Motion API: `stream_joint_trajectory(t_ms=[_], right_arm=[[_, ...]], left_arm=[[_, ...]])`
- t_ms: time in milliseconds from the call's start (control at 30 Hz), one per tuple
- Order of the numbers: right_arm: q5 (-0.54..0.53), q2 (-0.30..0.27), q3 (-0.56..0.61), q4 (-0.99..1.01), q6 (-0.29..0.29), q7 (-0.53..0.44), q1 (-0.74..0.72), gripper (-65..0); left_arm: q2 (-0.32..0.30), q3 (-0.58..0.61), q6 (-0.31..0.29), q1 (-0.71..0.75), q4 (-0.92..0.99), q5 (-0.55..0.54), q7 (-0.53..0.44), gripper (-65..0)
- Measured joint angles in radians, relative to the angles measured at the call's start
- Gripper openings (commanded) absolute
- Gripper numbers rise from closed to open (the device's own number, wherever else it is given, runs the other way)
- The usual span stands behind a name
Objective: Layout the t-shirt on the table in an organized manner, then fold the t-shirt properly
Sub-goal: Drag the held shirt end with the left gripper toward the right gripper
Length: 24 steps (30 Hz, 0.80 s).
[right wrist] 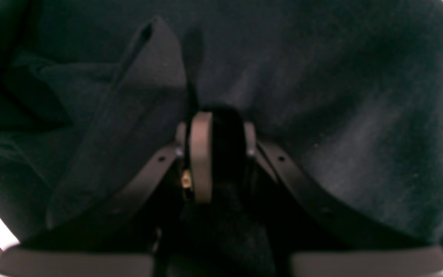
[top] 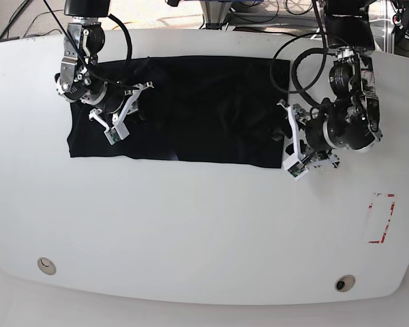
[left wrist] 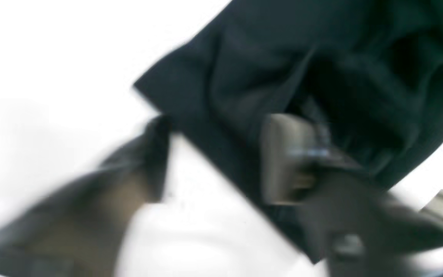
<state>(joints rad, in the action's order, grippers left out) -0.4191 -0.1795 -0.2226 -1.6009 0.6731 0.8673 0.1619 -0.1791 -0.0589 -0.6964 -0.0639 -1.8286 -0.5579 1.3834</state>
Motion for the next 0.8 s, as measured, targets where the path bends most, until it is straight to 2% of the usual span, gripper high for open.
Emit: stream_joint_trajectory(t_ms=[67,133,267,433,633,800], right_arm=[[0.0,0.0,0.0,0.0,0.0,0.0,0.0,-54.9],[0.0,0.0,0.0,0.0,0.0,0.0,0.0,-54.9],[0.0,0.002,0.0,0.0,0.0,0.0,0.0,-54.9],[-0.003,0.002,0.0,0.0,0.0,0.0,0.0,-54.9],[-0.003,0.003,0.0,0.0,0.0,0.0,0.0,-54.9],[-0.003,0.002,0.0,0.0,0.0,0.0,0.0,-54.9]], left_arm=[[-0.013,-0.013,0.0,0.006,0.002,0.004,-0.002,-60.6],[-0.026,-0.013,0.0,0.005,0.003,0.011,-0.009,-63.2],[-0.029,-0.01,0.0,0.006,0.002,0.102,-0.038,-62.9],[-0.019,0.034,0.0,0.048,0.006,0.194,-0.02,-62.9],[0.005,0.1,0.0,0.084,0.006,0.225,-0.068,-62.9],[0.025,0.178,0.0,0.105,0.007,0.248,-0.072,-62.9]])
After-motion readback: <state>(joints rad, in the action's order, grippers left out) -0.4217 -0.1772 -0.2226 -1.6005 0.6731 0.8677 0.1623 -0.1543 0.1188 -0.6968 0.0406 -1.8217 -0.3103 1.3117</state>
